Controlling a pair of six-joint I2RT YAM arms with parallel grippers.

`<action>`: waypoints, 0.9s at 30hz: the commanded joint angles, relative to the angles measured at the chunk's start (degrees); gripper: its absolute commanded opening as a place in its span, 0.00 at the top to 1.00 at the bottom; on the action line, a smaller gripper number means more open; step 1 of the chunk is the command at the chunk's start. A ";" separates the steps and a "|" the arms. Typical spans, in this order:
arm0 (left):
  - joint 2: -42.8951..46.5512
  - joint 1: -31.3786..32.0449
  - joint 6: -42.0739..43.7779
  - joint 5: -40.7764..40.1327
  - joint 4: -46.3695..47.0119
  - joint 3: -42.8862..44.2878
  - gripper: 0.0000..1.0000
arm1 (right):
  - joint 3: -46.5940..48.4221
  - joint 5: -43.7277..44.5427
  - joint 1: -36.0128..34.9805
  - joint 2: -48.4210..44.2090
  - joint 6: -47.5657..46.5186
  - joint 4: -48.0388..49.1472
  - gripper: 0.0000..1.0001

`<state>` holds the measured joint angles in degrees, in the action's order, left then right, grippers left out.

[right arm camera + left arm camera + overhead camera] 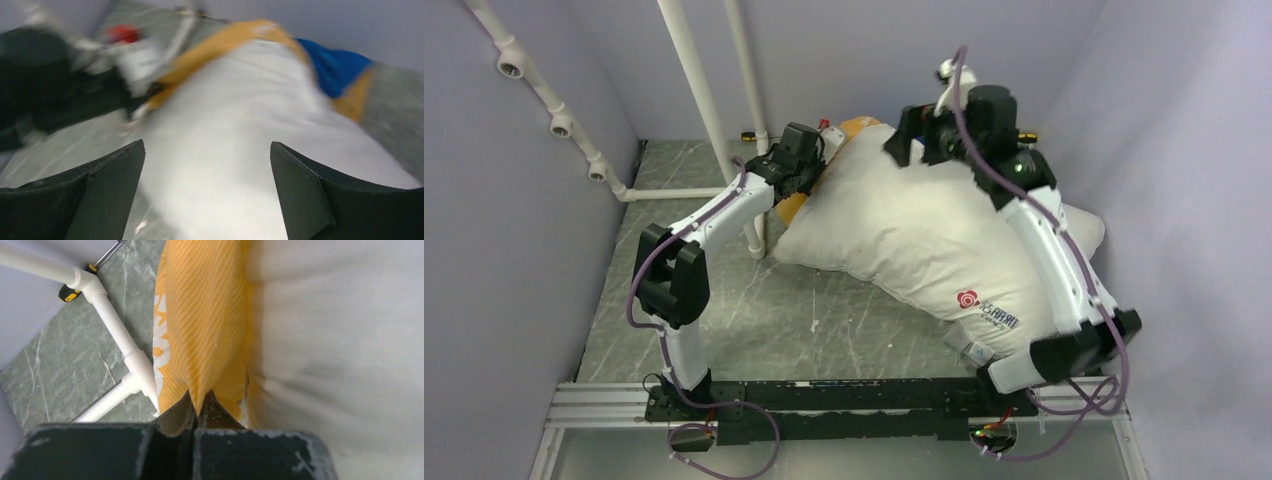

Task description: Put the pillow into the pillowcase

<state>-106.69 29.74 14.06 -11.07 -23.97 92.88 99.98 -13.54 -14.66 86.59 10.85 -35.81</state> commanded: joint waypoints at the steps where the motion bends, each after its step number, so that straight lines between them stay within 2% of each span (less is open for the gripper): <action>1: -0.20 -1.40 -3.30 4.53 -4.18 3.66 1.00 | -7.56 0.89 -10.92 -6.90 -3.01 2.01 0.02; 5: -0.32 -2.07 -4.52 7.51 -6.03 4.86 1.00 | -20.12 1.97 -17.16 -9.53 -2.58 10.82 0.10; 9: 0.55 -3.15 -5.56 10.49 -7.26 5.03 1.00 | -29.19 20.17 -27.75 -8.54 -7.59 17.10 0.07; 13: 1.58 -4.36 -6.29 13.02 -8.21 4.49 1.00 | -36.65 36.28 -34.66 -4.76 -12.75 26.18 0.01; 16: 2.39 -4.76 -6.39 14.68 -8.30 3.71 1.00 | -36.70 45.43 -37.25 2.02 -15.07 28.30 0.01; 18: 2.75 -4.94 -6.48 14.83 -8.41 3.46 1.00 | -34.44 50.00 -37.55 7.06 -14.28 26.80 0.04; 19: 2.84 -5.03 -6.50 15.00 -8.65 3.49 1.00 | -33.23 51.47 -37.55 9.07 -14.36 26.25 0.09; 20: 2.93 -5.11 -6.51 14.99 -8.92 3.60 1.00 | -32.41 52.71 -37.51 10.85 -14.59 26.05 0.21; 21: 3.02 -5.19 -6.42 14.92 -9.09 3.62 1.00 | -31.68 53.75 -37.21 12.16 -14.45 25.66 0.59; 22: 3.19 -5.29 -6.28 14.80 -9.35 3.55 1.00 | -31.23 54.72 -36.63 12.80 -14.34 25.57 0.84; 23: 3.37 -5.37 -6.13 14.56 -9.54 3.43 1.00 | -30.54 54.64 -36.07 13.11 -13.93 24.64 0.96; 24: 3.60 -5.45 -5.96 14.18 -9.60 3.26 1.00 | -29.84 53.68 -34.73 12.89 -13.17 23.52 1.00; 27: 4.47 -5.57 -5.15 12.66 -9.49 1.86 1.00 | -30.24 50.12 -31.74 8.42 -11.82 23.31 1.00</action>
<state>-106.98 25.32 8.73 2.61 -30.68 95.70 68.77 34.28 -52.07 98.72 -2.72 -9.80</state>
